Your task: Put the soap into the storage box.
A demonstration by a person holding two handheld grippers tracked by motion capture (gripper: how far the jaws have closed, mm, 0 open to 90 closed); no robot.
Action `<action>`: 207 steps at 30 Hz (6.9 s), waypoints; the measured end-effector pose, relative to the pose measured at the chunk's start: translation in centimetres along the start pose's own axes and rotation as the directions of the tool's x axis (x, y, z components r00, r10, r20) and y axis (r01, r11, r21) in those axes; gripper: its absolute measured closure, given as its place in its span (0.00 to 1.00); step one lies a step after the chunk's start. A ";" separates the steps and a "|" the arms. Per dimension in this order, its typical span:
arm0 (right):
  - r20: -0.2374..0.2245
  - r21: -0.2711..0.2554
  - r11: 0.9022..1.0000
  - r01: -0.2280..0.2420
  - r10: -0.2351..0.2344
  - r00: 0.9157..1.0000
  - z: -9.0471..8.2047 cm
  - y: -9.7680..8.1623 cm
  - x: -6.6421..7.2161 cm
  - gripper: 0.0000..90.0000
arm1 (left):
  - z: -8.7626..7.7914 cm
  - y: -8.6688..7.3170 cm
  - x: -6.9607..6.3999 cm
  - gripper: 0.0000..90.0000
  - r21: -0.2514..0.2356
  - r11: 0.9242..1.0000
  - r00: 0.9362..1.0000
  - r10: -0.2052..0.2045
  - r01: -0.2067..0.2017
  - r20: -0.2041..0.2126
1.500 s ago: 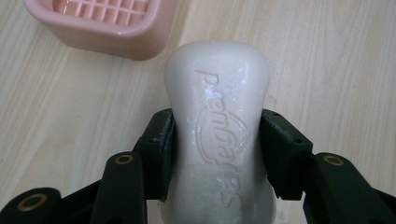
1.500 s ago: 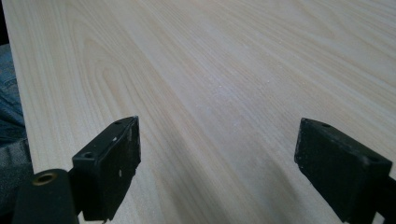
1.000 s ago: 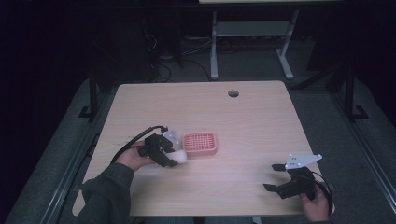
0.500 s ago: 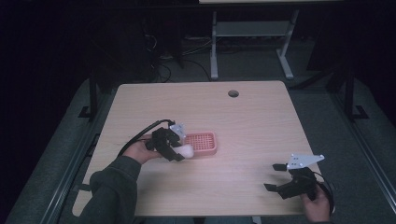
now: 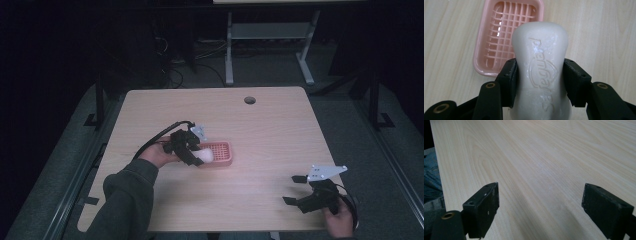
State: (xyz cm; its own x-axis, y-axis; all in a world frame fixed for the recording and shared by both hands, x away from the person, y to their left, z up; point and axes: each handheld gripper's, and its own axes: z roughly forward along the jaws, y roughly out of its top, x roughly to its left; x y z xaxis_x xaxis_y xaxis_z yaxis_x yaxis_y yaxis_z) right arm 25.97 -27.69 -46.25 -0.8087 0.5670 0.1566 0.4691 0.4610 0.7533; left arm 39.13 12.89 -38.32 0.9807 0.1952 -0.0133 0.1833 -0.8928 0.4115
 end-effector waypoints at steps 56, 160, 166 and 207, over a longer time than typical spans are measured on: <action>-0.007 -0.009 1.000 0.000 0.000 1.000 -0.1 -0.1 -0.2 0.16 | 4.1 3.9 3.0 0.55 0.028 1.000 1.000 -0.010 0.010 0.014; -0.002 0.003 1.000 0.007 -0.007 1.000 0.2 0.2 0.0 0.16 | 3.2 2.9 2.3 0.42 0.018 1.000 0.998 -0.013 0.014 -0.054; 0.003 0.008 1.000 0.003 -0.003 1.000 0.3 0.2 0.0 0.16 | 2.5 2.5 2.1 0.41 0.004 1.000 0.998 -0.020 0.020 -0.065; 0.034 0.023 1.000 -0.006 0.005 0.999 0.7 0.4 0.3 0.16 | -0.4 -1.9 -1.5 0.35 -0.038 0.999 0.996 -0.034 0.031 -0.085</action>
State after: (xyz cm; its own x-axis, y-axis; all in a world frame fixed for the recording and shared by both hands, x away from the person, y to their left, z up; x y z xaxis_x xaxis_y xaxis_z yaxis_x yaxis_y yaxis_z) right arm 26.15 -26.86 -46.29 -0.7940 0.5919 0.1388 0.4817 0.4732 0.7376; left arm 37.28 14.46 -38.68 0.9646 0.2591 0.0500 0.2106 -0.8702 0.4455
